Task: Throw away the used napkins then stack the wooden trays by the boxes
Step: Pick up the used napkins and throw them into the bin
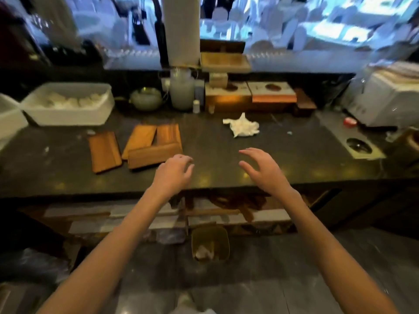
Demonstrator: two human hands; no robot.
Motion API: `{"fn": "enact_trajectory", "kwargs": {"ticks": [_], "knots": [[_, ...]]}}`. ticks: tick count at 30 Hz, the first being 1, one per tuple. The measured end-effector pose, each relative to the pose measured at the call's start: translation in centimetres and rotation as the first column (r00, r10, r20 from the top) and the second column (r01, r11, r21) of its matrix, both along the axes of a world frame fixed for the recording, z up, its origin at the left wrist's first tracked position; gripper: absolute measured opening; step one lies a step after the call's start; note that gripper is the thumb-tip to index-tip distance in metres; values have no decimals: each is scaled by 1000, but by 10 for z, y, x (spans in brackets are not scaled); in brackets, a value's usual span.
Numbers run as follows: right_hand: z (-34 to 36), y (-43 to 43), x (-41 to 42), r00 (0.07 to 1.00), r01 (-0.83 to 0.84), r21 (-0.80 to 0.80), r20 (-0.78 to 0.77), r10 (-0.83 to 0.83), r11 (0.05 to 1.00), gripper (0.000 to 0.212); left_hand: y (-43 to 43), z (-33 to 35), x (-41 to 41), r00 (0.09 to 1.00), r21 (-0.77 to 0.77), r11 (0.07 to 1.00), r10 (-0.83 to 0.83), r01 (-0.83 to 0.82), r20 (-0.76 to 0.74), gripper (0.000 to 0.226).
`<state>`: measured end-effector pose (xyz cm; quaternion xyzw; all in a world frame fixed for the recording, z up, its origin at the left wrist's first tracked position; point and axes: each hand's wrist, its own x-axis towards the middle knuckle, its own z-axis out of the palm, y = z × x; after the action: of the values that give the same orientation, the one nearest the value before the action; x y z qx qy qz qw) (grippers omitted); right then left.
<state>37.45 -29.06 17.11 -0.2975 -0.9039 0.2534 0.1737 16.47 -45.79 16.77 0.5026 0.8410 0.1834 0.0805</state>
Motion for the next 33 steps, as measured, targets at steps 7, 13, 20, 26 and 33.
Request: {"fn": "enact_trajectory", "kwargs": {"ticks": [7, 13, 20, 26, 33], "knots": [[37, 34, -21, 990, 131, 48, -49, -129, 990, 40, 41, 40, -55, 997, 119, 992, -38, 46, -64, 33], [29, 58, -20, 980, 197, 23, 23, -197, 980, 40, 70, 34, -74, 993, 98, 990, -95, 101, -72, 32], [20, 105, -27, 969, 247, -27, 29, -246, 969, 38, 127, 15, -73, 989, 68, 987, -146, 146, -15, 31], [0, 175, -27, 970, 236, -62, 77, -231, 970, 34, 197, -1, -67, 987, -20, 987, -160, 161, 25, 33], [1, 302, -54, 985, 132, -93, 126, -120, 987, 31, 308, -4, -88, 999, 10, 1000, -26, 26, 36, 32]]}}
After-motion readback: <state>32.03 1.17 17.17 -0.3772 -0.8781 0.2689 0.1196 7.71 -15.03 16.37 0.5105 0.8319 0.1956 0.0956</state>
